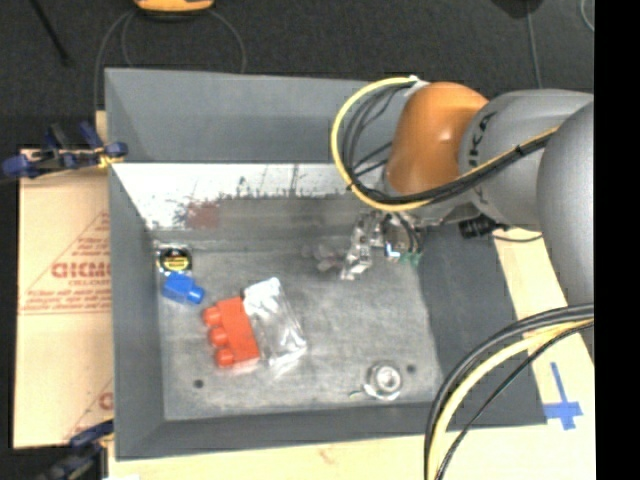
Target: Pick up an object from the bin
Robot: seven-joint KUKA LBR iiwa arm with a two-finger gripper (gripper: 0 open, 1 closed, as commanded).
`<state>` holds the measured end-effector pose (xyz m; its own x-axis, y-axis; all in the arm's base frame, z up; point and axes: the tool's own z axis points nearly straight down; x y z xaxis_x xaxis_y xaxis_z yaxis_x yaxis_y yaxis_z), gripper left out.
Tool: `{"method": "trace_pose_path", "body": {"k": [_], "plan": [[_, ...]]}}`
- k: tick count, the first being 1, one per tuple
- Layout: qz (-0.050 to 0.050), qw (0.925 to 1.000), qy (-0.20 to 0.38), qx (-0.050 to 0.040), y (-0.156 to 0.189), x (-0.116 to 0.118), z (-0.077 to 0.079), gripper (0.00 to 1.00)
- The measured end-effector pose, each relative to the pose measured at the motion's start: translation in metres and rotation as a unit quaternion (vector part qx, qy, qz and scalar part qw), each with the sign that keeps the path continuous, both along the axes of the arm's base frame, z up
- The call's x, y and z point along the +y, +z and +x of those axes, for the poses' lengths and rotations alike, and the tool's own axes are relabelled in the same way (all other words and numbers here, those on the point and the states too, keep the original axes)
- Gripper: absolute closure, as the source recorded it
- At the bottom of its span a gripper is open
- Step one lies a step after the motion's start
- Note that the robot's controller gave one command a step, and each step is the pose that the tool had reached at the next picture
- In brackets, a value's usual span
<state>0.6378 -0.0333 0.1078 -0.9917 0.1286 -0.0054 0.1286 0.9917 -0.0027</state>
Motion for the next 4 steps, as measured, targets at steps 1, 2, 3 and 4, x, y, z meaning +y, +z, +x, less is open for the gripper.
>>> {"method": "trace_pose_path", "body": {"k": [1,2,3,4], "plan": [[0.0,1.0,0.0,-0.0045,0.084,-0.006,0.004,1.0],[0.001,1.0,0.002,-0.0053,0.322,-0.027,0.012,1.0],[0.001,0.9996,0.027,0.0017,0.303,-0.031,-0.102,1.0],[0.0,0.9996,0.028,0.0003,0.303,-0.03,-0.099,1.0]]}}
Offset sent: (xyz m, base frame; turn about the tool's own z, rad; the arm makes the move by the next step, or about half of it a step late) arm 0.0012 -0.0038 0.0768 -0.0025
